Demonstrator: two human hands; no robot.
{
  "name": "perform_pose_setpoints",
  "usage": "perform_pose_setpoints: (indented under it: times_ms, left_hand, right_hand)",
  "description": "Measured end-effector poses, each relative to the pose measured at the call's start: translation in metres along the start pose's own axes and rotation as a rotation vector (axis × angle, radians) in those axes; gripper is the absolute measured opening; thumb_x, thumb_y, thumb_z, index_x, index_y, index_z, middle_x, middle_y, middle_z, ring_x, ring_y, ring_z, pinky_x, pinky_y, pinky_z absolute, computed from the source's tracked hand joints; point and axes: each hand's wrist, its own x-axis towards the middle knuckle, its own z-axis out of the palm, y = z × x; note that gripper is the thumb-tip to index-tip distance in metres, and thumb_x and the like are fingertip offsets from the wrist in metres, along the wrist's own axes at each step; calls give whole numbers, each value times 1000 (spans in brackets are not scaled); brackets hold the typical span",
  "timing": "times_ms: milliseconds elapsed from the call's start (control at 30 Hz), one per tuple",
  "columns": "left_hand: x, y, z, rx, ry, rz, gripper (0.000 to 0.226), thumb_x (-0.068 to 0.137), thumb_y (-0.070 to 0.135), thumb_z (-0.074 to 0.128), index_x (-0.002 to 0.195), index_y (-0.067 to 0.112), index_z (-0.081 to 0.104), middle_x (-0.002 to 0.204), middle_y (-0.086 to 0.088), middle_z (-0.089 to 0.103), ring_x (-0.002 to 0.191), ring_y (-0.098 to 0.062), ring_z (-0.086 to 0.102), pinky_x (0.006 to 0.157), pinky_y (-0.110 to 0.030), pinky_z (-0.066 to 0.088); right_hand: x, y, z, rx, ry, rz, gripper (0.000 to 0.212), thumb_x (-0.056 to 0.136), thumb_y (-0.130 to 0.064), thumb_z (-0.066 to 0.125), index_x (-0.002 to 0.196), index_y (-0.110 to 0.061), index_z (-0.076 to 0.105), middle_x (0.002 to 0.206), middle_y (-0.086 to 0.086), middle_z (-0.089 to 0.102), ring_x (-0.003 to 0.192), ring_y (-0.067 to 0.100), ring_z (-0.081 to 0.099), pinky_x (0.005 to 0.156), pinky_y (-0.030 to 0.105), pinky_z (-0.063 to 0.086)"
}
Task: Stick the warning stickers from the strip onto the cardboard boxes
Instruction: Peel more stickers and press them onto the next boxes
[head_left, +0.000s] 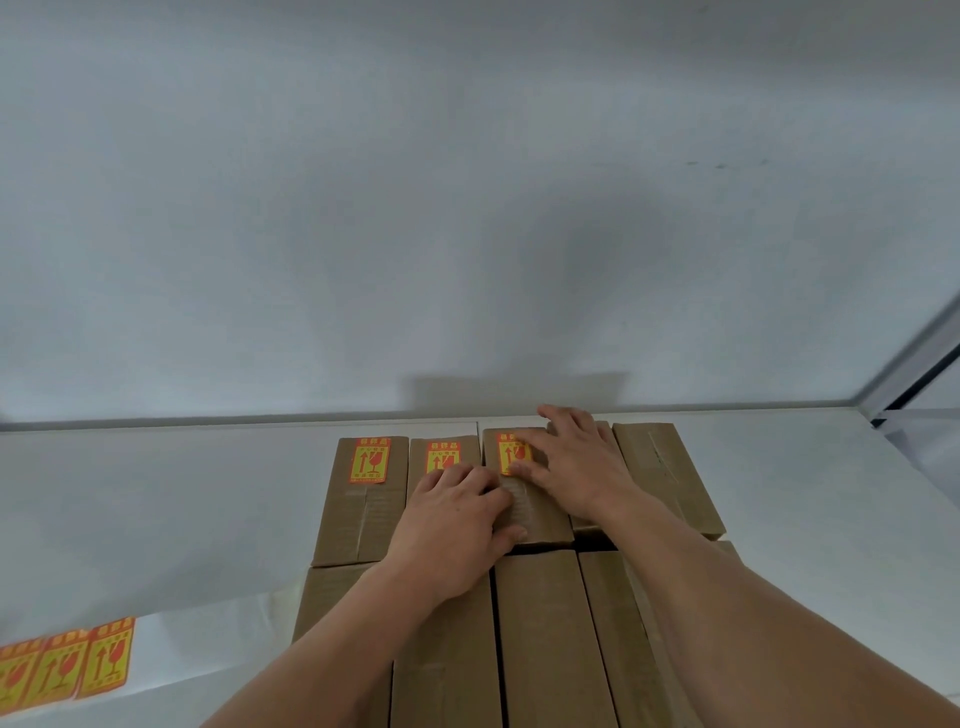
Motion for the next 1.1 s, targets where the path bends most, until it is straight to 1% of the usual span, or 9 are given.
perform_pose_setpoints:
  times_ms: [200,333,433,600,700,800,967,1033,1100]
  left_hand:
    - [1,1,3,-1,1,7,51,93,62,28,129,34,49,136,10,44,130,-17,32,111,-41,24]
    - [1,0,3,-12,10,4,50,93,62,29,130,35,49,136,11,44,130,-17,31,111,-41,23]
    - [-1,-1,2,-8,12,5,49,94,60,30,131,34,48,139,9,43,132,-18,30,112,-41,23]
    - [-2,0,2,-6,4,-1,50,95,60,29,133,34,47,141,9,42,134,-19,29,113,-42,20]
    - [-3,0,1,-4,3,-3,50,94,61,29,132,35,47,141,9,42,134,-19,29,113,-43,20]
    - [-3,-1,1,-5,6,-3,48,94,61,29,130,35,48,138,10,43,132,-18,31,112,-42,21]
    - [-1,3,2,-8,2,10,48,95,59,29,130,34,48,138,9,43,132,-17,31,112,-42,21]
    - [-3,2,2,-19,9,15,48,95,59,28,131,34,48,139,9,42,133,-17,30,112,-41,20]
    - [-7,-2,1,-32,22,33,49,96,59,27,131,33,49,139,9,43,133,-16,31,113,-40,20]
  right_hand:
    - [1,1,0,12,-45,36,55,92,-63,42,142,-41,39,158,-4,19,145,22,7,116,44,12]
    - [6,-5,-6,32,-42,-14,51,92,-59,46,140,-44,42,159,-7,15,146,20,4,117,46,11]
    - [8,-12,-2,34,-60,-33,49,92,-61,43,138,-47,42,159,-9,15,147,19,3,118,47,11]
    - [9,-13,0,49,-94,16,49,90,-64,43,137,-50,42,159,-9,16,146,19,2,118,47,9]
    - [6,-12,-4,47,-72,10,51,90,-64,45,138,-48,42,159,-7,15,147,21,2,118,47,9]
    - [0,-4,-8,36,-34,45,55,89,-65,46,140,-45,42,159,-6,17,146,21,5,117,46,10]
    - [-3,3,-6,2,-102,88,56,90,-66,42,142,-45,39,159,-4,19,146,23,6,116,47,9]
    - [-2,0,-7,0,-98,78,57,90,-65,42,142,-44,39,158,-4,20,146,23,7,116,47,10]
    - [-4,-6,-10,7,-56,43,54,92,-61,43,142,-41,41,157,-5,23,145,21,10,116,46,14]
